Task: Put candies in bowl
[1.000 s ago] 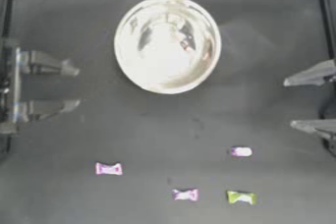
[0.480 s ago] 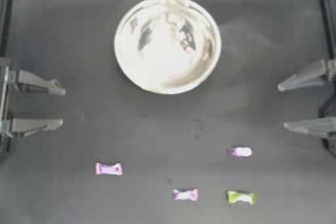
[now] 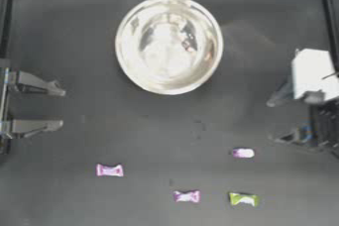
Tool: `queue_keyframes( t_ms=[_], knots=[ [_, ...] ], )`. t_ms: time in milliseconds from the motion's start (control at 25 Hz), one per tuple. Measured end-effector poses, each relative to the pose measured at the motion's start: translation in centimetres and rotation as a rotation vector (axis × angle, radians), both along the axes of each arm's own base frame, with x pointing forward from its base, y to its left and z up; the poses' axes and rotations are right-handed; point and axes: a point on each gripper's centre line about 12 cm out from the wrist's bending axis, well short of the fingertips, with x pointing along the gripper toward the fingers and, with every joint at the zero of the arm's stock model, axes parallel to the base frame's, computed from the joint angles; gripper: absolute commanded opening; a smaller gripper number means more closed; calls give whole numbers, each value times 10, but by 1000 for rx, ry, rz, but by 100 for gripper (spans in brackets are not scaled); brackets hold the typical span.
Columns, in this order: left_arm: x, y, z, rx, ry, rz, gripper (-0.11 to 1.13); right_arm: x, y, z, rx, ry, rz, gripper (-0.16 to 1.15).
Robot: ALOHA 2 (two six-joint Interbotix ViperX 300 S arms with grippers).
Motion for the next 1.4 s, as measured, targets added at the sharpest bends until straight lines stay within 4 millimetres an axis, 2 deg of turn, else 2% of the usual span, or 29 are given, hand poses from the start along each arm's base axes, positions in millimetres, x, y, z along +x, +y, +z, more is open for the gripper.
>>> queue_keyframes(
  t_ms=[240,520,880,1400],
  knots=[
    [-1,2,-3,-16,7,10,91,12,5,-25,-50,104,5,99],
    [-1,2,-4,-25,8,14,91,29,15,-54,-71,142,14,99],
    [-3,2,-3,-33,9,15,91,42,21,-93,-74,228,33,98],
    [-8,2,-6,-49,18,19,91,54,36,-137,-68,344,49,98]
  ],
)
